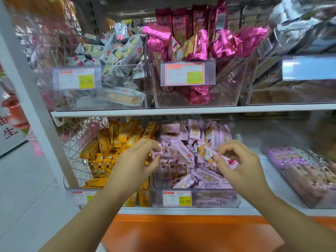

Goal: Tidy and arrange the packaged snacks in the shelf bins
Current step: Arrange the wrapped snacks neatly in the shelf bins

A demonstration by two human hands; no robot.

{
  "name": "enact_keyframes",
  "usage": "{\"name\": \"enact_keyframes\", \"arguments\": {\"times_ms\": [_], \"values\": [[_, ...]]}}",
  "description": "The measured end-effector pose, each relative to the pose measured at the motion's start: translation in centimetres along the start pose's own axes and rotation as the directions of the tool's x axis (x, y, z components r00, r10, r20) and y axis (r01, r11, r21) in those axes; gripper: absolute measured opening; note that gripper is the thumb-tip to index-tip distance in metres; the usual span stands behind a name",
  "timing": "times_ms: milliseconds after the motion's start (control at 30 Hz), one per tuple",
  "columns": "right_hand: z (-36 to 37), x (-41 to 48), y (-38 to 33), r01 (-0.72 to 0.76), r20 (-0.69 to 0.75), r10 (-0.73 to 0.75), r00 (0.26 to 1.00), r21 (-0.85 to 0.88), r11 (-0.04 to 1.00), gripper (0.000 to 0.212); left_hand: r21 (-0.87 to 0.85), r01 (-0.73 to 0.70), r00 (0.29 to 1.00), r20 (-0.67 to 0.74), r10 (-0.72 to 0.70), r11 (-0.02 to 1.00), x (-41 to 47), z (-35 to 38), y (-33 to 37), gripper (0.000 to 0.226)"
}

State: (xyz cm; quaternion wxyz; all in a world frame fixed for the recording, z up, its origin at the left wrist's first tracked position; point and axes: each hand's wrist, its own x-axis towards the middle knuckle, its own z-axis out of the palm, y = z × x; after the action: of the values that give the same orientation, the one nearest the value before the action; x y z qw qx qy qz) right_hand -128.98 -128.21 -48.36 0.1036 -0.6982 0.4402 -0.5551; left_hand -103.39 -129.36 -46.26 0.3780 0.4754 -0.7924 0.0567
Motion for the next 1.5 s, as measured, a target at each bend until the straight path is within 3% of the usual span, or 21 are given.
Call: {"name": "enact_keyframes", "arguments": {"times_ms": [133, 267, 433, 567, 633, 733, 833, 967, 1033, 1100, 1167, 1233, 1367, 1500], "values": [[0.3, 1.3, 0.4, 0.052, -0.159, -0.059, 0.985, -0.048, 0.997, 0.014, 0.068, -0.051, 0.991, -0.12, 0.059, 0.996, 0.4, 0.9, 0.1, 0.018], [0.9, 3.2, 1.7, -0.011, -0.319, -0.009, 0.948, -0.062, 0.998, 0.011, 0.192, -0.133, 0.982, -0.108, 0.155, 0.972, 1.0, 2.4, 0.1, 0.021], [1.9, 4.9, 3.5, -0.109, -0.385, 0.101, 0.917, -0.001, 0.994, 0.011, 0.366, -0.144, 0.979, -0.083, 0.187, 0.919, 1.4, 4.4, -1.4, 0.021], [2.5, 6.3, 4.5, -0.212, -0.402, 0.179, 0.898, -0.04, 0.976, 0.007, 0.404, -0.174, 0.977, -0.04, 0.208, 0.898, 1.8, 6.1, -2.3, 0.014], [2.7, 7.1, 5.1, -0.255, -0.368, 0.204, 0.907, -0.095, 0.962, 0.011, 0.407, -0.185, 0.978, -0.011, 0.207, 0.894, 2.0, 6.8, -2.5, 0.007], [2.9, 7.7, 6.2, -0.225, -0.167, 0.188, 0.968, -0.235, 0.946, 0.014, 0.393, -0.189, 0.982, 0.072, 0.175, 0.9, 1.9, 7.4, -2.6, 0.024], [2.6, 7.6, 6.5, -0.185, -0.025, 0.186, 0.982, -0.288, 0.939, 0.019, 0.372, -0.231, 0.97, 0.156, 0.185, 0.899, 1.5, 7.6, -2.7, 0.033], [1.4, 7.2, 6.4, -0.194, 0.009, 0.205, 0.979, -0.287, 0.938, 0.025, 0.369, -0.231, 0.968, 0.181, 0.174, 0.9, 1.3, 8.1, -2.8, 0.052], [0.7, 6.8, 6.2, -0.215, 0.018, 0.229, 0.973, -0.278, 0.936, 0.025, 0.338, -0.21, 0.975, 0.142, 0.171, 0.918, 1.4, 8.3, -2.7, 0.041], [0.2, 6.3, 5.8, -0.231, 0.026, 0.243, 0.97, -0.222, 0.947, 0.024, 0.306, -0.21, 0.977, 0.099, 0.188, 0.929, 1.7, 8.3, -2.6, 0.016], [0.0, 5.9, 5.3, -0.229, 0.049, 0.242, 0.969, -0.194, 0.954, 0.023, 0.284, -0.176, 0.982, 0.114, 0.149, 0.943, 1.9, 8.1, -2.3, 0.021], [0.0, 5.5, 5.0, -0.223, 0.089, 0.244, 0.966, -0.201, 0.954, 0.025, 0.296, -0.163, 0.982, 0.137, 0.127, 0.941, 1.9, 8.2, -2.3, 0.013], [0.0, 5.2, 4.5, -0.217, 0.129, 0.251, 0.959, -0.233, 0.948, 0.026, 0.297, -0.086, 0.982, 0.188, 0.03, 0.951, 2.3, 8.4, -2.0, 0.039], [-0.6, 5.1, 3.9, -0.213, 0.066, 0.244, 0.968, -0.307, 0.928, 0.024, 0.303, -0.002, 0.986, 0.157, -0.048, 0.953, 2.8, 8.9, -1.8, 0.03]]}}
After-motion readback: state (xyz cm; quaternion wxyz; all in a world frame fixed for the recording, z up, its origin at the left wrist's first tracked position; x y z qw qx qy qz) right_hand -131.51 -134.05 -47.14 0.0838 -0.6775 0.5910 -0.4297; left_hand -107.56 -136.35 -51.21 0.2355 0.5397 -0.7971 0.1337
